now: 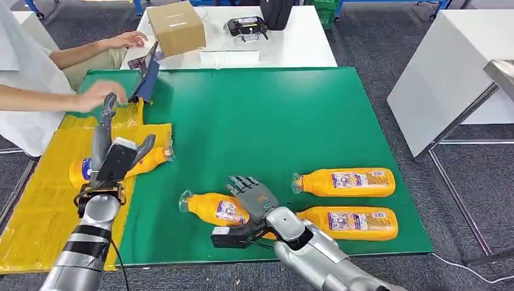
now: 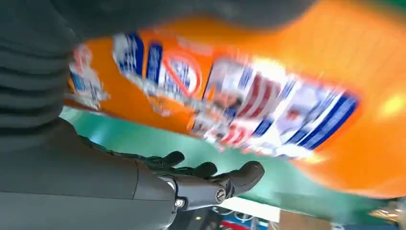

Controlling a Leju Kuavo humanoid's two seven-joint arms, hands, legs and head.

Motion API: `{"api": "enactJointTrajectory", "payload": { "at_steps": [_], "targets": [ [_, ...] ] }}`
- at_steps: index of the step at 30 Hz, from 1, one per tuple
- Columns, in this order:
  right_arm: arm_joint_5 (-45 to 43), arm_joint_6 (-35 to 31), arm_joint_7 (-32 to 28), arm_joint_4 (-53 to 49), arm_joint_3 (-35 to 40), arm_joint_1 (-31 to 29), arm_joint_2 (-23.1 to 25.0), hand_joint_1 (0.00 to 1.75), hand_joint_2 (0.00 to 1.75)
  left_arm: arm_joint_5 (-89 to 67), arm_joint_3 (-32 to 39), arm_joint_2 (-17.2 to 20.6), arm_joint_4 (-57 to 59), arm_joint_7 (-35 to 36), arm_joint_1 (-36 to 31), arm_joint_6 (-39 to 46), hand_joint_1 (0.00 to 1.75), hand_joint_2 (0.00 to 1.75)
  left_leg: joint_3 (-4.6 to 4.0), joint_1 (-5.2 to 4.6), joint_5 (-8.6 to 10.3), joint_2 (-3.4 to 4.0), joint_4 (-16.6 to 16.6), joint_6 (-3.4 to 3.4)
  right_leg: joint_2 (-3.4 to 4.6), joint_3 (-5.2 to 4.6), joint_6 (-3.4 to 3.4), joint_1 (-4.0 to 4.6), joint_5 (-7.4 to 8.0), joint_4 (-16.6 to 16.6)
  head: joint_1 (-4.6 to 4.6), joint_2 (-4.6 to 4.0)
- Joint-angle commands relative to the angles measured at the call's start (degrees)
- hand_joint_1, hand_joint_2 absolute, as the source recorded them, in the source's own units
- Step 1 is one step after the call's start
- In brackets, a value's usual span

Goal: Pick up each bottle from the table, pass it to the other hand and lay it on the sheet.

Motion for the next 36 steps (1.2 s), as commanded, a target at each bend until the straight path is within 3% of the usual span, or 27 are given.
{"api": "enactJointTrajectory", "payload": {
  "at_steps": [1,13,25,30,36],
  "targets": [
    [0.80,3.62,0.34,9.43,-2.23,1.42,0.30,1.75,1.75,3.00,-4.06,-1.61,-7.59,-0.76,2.74,-0.70,0.00,1.75,0.10,0.10,0.00,-0.25,-0.04,-0.04,-0.05,0.09,-0.05,0.06,-0.04,-0.08,0.02,0.00],
    [-1.57,4.68,-1.47,14.67,-4.19,0.62,0.69,1.75,1.75,5.73,-6.45,-1.60,-8.71,-2.60,2.41,-0.85,0.00,1.75,0.62,0.14,-0.07,-0.40,-0.11,-0.14,-0.06,0.15,-0.21,0.07,-0.11,-0.20,0.02,0.00],
    [-3.29,-1.68,-0.77,14.05,-8.43,-0.10,2.28,1.75,1.75,6.38,-8.36,-1.54,-11.96,-2.35,4.11,0.12,0.00,1.75,0.67,0.12,-0.07,-0.35,-0.10,-0.13,-0.02,0.19,-0.14,0.05,-0.06,-0.17,0.00,0.00],
    [-4.02,-12.27,-1.44,2.30,-13.96,3.39,2.95,1.75,1.75,6.52,-7.70,-1.59,-15.72,-1.66,6.99,-0.36,0.00,1.75,0.64,0.12,-0.12,-0.30,-0.08,-0.13,0.08,0.16,-0.14,0.05,-0.08,-0.15,0.02,0.00],
    [-6.96,-18.16,-6.08,-10.91,-20.48,8.87,2.55,1.75,1.75,6.83,-7.96,-2.14,-16.54,-1.56,8.39,-1.55,0.00,1.75,0.35,0.07,-0.10,-0.24,0.00,-0.05,0.03,0.48,-0.06,0.02,-0.08,-0.05,0.02,0.00]
  ]
}}
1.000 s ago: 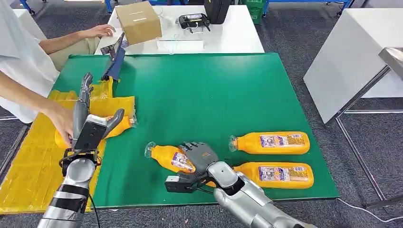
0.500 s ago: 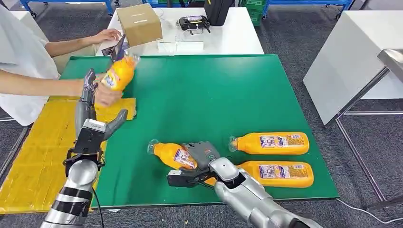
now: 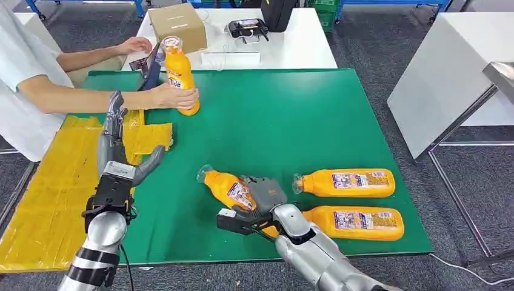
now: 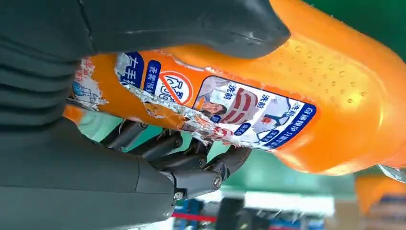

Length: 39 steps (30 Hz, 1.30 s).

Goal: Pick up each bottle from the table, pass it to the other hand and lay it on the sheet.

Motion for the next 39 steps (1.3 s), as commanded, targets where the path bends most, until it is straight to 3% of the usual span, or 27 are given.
{"api": "enactJointTrajectory", "payload": {
  "at_steps": [1,4,17,20,21,25,39],
  "targets": [
    [-2.85,-5.63,-4.55,-15.76,-10.07,7.70,-1.42,1.75,1.75,0.36,-1.16,-0.82,-0.99,0.52,1.33,-1.20,0.00,1.75,-0.02,0.07,-0.10,-0.22,0.02,-0.08,0.08,0.06,-0.10,0.05,-0.13,-0.01,0.02,0.00],
    [-2.85,-5.63,-4.55,-15.76,-10.07,7.70,-1.42,1.75,1.75,0.36,-1.16,-0.82,-0.99,0.52,1.33,-1.20,0.00,1.75,-0.30,0.05,-0.10,-0.15,0.05,-0.09,0.17,-0.22,-0.09,0.04,-0.10,0.04,0.00,0.00],
    [-10.56,-16.88,-17.08,-25.89,-16.81,13.30,1.03,1.75,1.75,2.54,-2.40,-0.95,0.81,-0.59,2.07,-2.45,0.00,1.75,-0.58,0.03,-0.11,-0.17,0.03,-0.09,0.12,-0.50,-0.08,0.04,-0.11,0.03,0.00,0.00],
    [-10.09,-21.05,-19.64,-29.11,-17.20,14.32,1.07,1.75,1.75,5.74,-3.97,-0.15,2.62,1.40,1.49,-8.05,0.00,1.75,-0.63,0.00,-0.08,-0.14,0.00,-0.07,0.09,-0.57,-0.06,0.03,-0.08,0.01,0.00,0.00],
    [-9.00,-22.27,-20.54,-30.36,-17.69,14.48,1.01,1.75,1.75,11.65,-5.49,1.27,4.12,3.84,0.77,-16.81,0.00,1.75,-0.55,0.02,-0.11,-0.18,0.01,-0.10,0.12,-0.48,-0.09,0.04,-0.13,0.02,0.00,0.00],
    [-7.67,-22.27,-22.65,-31.22,-19.26,14.10,1.76,1.75,1.75,20.20,-6.18,2.07,6.14,2.85,0.78,-26.21,0.00,1.75,-0.56,0.01,-0.09,-0.18,0.01,-0.10,0.13,-0.52,-0.09,0.02,-0.10,0.02,0.00,0.00],
    [-6.40,-22.27,-24.30,-30.84,-19.10,13.57,2.77,1.75,1.75,23.37,-8.45,2.54,5.25,3.20,1.59,-31.20,0.00,1.75,-0.52,0.04,-0.16,-0.12,0.03,-0.11,0.23,-0.45,-0.11,0.05,-0.13,0.02,0.00,0.00]
  ]
}}
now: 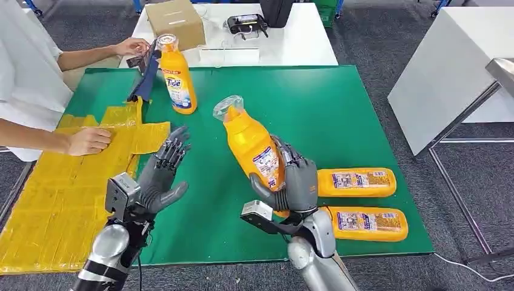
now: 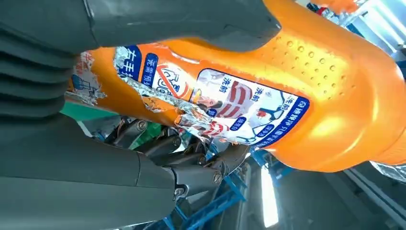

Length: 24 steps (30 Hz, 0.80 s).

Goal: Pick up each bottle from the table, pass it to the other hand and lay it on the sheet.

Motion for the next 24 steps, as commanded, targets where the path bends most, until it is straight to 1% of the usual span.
{"api": "enactJointTrajectory", "payload": {
  "at_steps": [1,2,3,5,6,8,9,10,11,12,13,14,15,16,17,18,19,20,21,22,23,24],
  "targets": [
    [-0.04,-0.40,-0.28,0.11,-0.81,-1.08,0.15,1.75,1.75,0.77,-3.05,1.56,3.30,0.35,-1.40,-0.92,0.00,1.75,0.12,0.05,-0.05,-0.07,-0.01,-0.06,0.16,0.13,-0.07,0.02,-0.04,-0.03,0.00,0.00],
    [-0.04,-0.40,-0.28,0.11,-0.81,-1.08,0.15,1.75,1.75,0.77,-3.05,1.56,3.30,0.35,-1.40,-0.92,0.00,1.75,0.25,0.07,-0.11,-0.10,-0.01,-0.09,0.24,0.26,-0.11,0.02,-0.10,-0.02,0.00,0.00],
    [-0.04,-0.40,-0.28,0.11,-0.81,-1.08,0.15,1.75,1.75,0.77,-3.05,1.56,3.30,0.35,-1.40,-0.92,0.00,1.75,0.19,0.06,-0.08,-0.09,-0.01,-0.07,0.20,0.21,-0.10,0.02,-0.08,-0.03,0.00,0.00],
    [0.48,-0.40,0.05,1.20,0.71,-1.59,-0.08,1.75,1.75,1.12,-3.85,1.63,3.14,0.15,-1.45,-1.70,0.00,1.75,0.29,0.10,-0.13,-0.13,0.01,-0.11,0.26,0.33,-0.13,0.05,-0.13,-0.03,0.00,0.00],
    [0.48,-0.36,0.05,1.32,0.96,-1.50,0.11,1.75,1.75,1.09,-3.93,1.52,3.13,0.18,-1.42,-1.66,0.00,1.75,0.12,0.04,-0.04,-0.09,-0.02,-0.06,0.14,0.14,-0.07,0.01,-0.05,-0.03,0.00,0.00],
    [0.27,0.31,0.49,3.27,4.44,-2.63,-0.51,1.75,1.75,1.26,-4.58,1.51,2.66,0.12,-1.29,-1.58,0.00,1.75,0.34,0.10,-0.15,-0.10,0.00,-0.12,0.32,0.36,-0.15,0.04,-0.14,-0.02,0.00,0.00],
    [1.19,-0.18,0.71,4.16,6.11,-2.90,-0.48,1.75,1.75,1.45,-4.58,1.45,2.47,0.07,-1.17,-1.33,0.00,1.75,0.18,0.06,-0.08,-0.05,-0.01,-0.08,0.23,0.20,-0.09,0.02,-0.07,-0.03,0.00,0.00],
    [1.89,-0.31,0.55,4.54,7.03,-3.03,-0.47,1.75,1.75,1.51,-4.50,1.42,2.42,0.06,-1.14,-1.15,0.00,1.75,0.30,0.10,-0.15,-0.01,0.01,-0.11,0.37,0.31,-0.13,0.05,-0.10,-0.02,0.00,0.00],
    [3.37,-0.40,0.52,5.14,8.56,-3.16,-0.16,1.75,1.75,1.52,-4.22,1.27,2.35,0.09,-1.13,-0.58,0.00,1.75,0.14,0.05,-0.06,0.03,-0.03,-0.07,0.26,0.14,-0.08,0.02,-0.02,-0.05,0.00,0.00],
    [3.59,-0.26,0.49,5.51,9.57,-3.26,-0.01,1.75,1.75,1.55,-4.14,1.28,2.38,0.11,-1.17,-0.46,0.00,1.75,0.22,0.08,-0.10,0.03,-0.02,-0.09,0.33,0.23,-0.10,0.04,-0.06,-0.05,0.00,0.00],
    [4.88,0.10,1.09,6.55,11.89,-3.79,-0.01,1.75,1.75,2.19,-3.77,1.14,2.41,0.09,-1.15,-0.32,0.00,1.75,0.33,0.10,-0.16,0.04,-0.01,-0.12,0.43,0.32,-0.15,0.05,-0.10,-0.03,0.00,0.00],
    [5.22,0.74,1.44,7.66,13.93,-4.29,0.20,1.75,1.75,2.71,-3.54,1.14,2.40,0.01,-1.15,-0.35,0.00,1.75,0.19,0.06,-0.09,0.04,-0.03,-0.08,0.30,0.18,-0.10,0.03,-0.05,-0.04,0.00,0.00],
    [5.50,1.51,1.57,8.91,16.55,-4.90,0.23,1.75,1.75,3.05,-3.38,1.15,2.41,-0.06,-1.20,-0.32,0.00,1.75,0.28,0.10,-0.14,0.07,-0.02,-0.12,0.41,0.27,-0.14,0.06,-0.09,-0.04,0.00,0.00],
    [6.13,1.27,1.64,9.30,17.30,-5.07,0.22,1.75,1.75,3.16,-3.35,1.16,2.46,-0.07,-1.25,-0.33,0.00,1.75,0.18,0.08,-0.08,0.06,-0.04,-0.08,0.30,0.18,-0.10,0.05,-0.04,-0.05,0.00,0.00],
    [6.13,1.27,1.64,9.30,17.30,-5.07,0.22,1.75,1.75,3.16,-3.35,1.16,2.46,-0.07,-1.25,-0.33,0.00,1.75,0.31,0.13,-0.16,0.07,0.00,-0.12,0.43,0.30,-0.15,0.08,-0.09,-0.02,0.00,0.00],
    [6.13,1.27,1.64,9.30,17.30,-5.07,0.22,1.75,1.75,3.16,-3.35,1.16,2.46,-0.07,-1.25,-0.33,0.00,1.75,0.18,0.08,-0.08,0.05,-0.04,-0.07,0.29,0.17,-0.09,0.05,-0.03,-0.05,0.00,0.00],
    [6.13,1.27,1.64,9.30,17.30,-5.07,0.22,1.75,1.75,3.16,-3.35,1.16,2.46,-0.07,-1.25,-0.33,0.00,1.75,0.30,0.11,-0.12,0.00,-0.04,-0.10,0.34,0.30,-0.13,0.07,-0.09,-0.06,0.00,0.00],
    [6.13,1.27,1.64,9.30,17.30,-5.07,0.22,1.75,1.75,3.16,-3.35,1.16,2.46,-0.07,-1.25,-0.33,0.00,1.75,0.17,0.10,-0.07,-0.01,-0.03,-0.07,0.24,0.18,-0.09,0.06,-0.05,-0.05,0.00,0.00],
    [6.13,1.27,1.64,9.30,17.30,-5.07,0.22,1.75,1.75,3.16,-3.35,1.16,2.46,-0.07,-1.25,-0.33,0.00,1.75,0.30,0.13,-0.13,-0.05,-0.01,-0.10,0.32,0.31,-0.13,0.07,-0.11,-0.04,0.00,0.00],
    [6.70,1.30,1.73,9.92,19.15,-5.39,0.07,1.75,1.75,3.40,-3.30,1.13,2.67,-0.09,-1.37,-0.31,0.00,1.75,0.13,0.09,-0.06,-0.04,-0.03,-0.06,0.20,0.15,-0.08,0.05,-0.04,-0.05,0.00,0.00],
    [7.34,1.72,1.40,10.68,21.77,-5.71,0.17,1.75,1.75,3.72,-3.20,1.12,2.98,-0.11,-1.62,-0.22,0.00,1.75,0.26,0.11,-0.12,-0.06,-0.01,-0.08,0.30,0.28,-0.11,0.04,-0.10,-0.04,0.00,0.00],
    [9.58,0.75,0.90,11.25,23.63,-5.84,0.26,1.75,1.75,3.85,-3.08,1.06,3.26,-0.12,-1.87,-0.10,0.00,1.75,0.12,0.06,-0.05,0.00,-0.05,-0.05,0.21,0.12,-0.07,0.02,-0.03,-0.04,0.00,0.00]
  ]
}}
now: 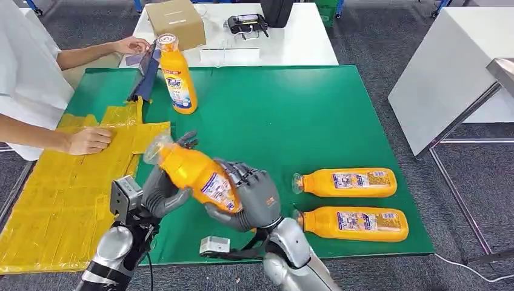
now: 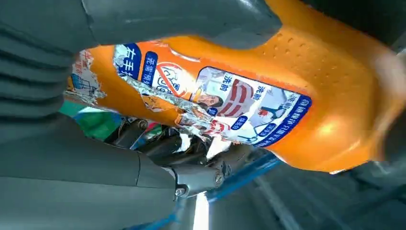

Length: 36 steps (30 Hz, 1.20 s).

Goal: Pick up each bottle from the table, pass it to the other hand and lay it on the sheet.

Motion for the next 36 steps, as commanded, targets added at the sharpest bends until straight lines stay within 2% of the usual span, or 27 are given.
{"api": "enactJointTrajectory", "payload": {
  "at_steps": [1,4,8,10,11,14,36],
  "targets": [
    [4.45,-0.84,-0.02,8.35,11.73,-4.00,-0.37,1.75,1.75,0.88,-0.76,0.61,3.35,0.08,-2.17,0.24,0.00,1.75,0.24,0.07,-0.08,0.02,-0.01,-0.07,0.29,0.24,-0.08,0.03,-0.03,-0.06,0.00,0.00],
    [4.88,-0.64,0.76,12.05,18.30,-6.01,0.18,1.75,1.75,1.94,-0.42,0.43,4.56,0.08,-2.82,0.58,0.00,1.75,0.17,0.05,-0.05,0.05,-0.04,-0.07,0.26,0.16,-0.08,0.03,-0.01,-0.06,0.00,0.00],
    [2.20,3.44,1.05,15.89,23.72,-8.24,-0.02,1.75,1.75,2.41,-0.38,0.13,4.73,-0.46,-3.09,1.35,0.00,1.75,0.37,0.11,-0.11,-0.09,-0.04,-0.13,0.28,0.38,-0.16,0.07,-0.10,-0.07,0.00,0.00],
    [1.07,3.48,1.09,17.23,24.68,-8.61,0.00,1.75,1.75,1.73,-0.59,0.01,4.59,-0.74,-3.13,2.29,0.00,1.75,0.35,0.12,-0.13,-0.07,-0.02,-0.12,0.30,0.36,-0.15,0.08,-0.10,-0.08,0.00,0.00],
    [0.75,3.35,0.97,17.48,24.86,-8.67,-0.04,1.75,1.75,1.65,-0.44,-0.23,4.47,-0.86,-3.00,2.81,1.75,1.75,0.29,0.09,-0.08,-0.08,-0.06,-0.09,0.20,0.30,-0.11,0.06,-0.08,-0.09,-0.02,0.00],
    [-0.30,3.00,1.55,17.41,24.73,-8.81,-0.30,1.75,1.75,-0.34,-0.52,-0.64,4.61,-1.12,-3.01,5.40,1.75,1.75,0.18,0.07,-0.04,-0.15,-0.04,-0.06,0.06,0.21,-0.07,0.04,-0.07,-0.09,0.00,0.00],
    [0.19,0.78,3.52,16.22,20.70,-8.04,-0.28,1.75,1.75,-1.25,-0.87,-0.56,4.95,-1.59,-2.71,6.54,1.75,1.75,0.20,0.07,-0.06,-0.21,-0.02,-0.08,0.04,0.21,-0.09,0.04,-0.10,-0.07,0.00,0.00]
  ]
}}
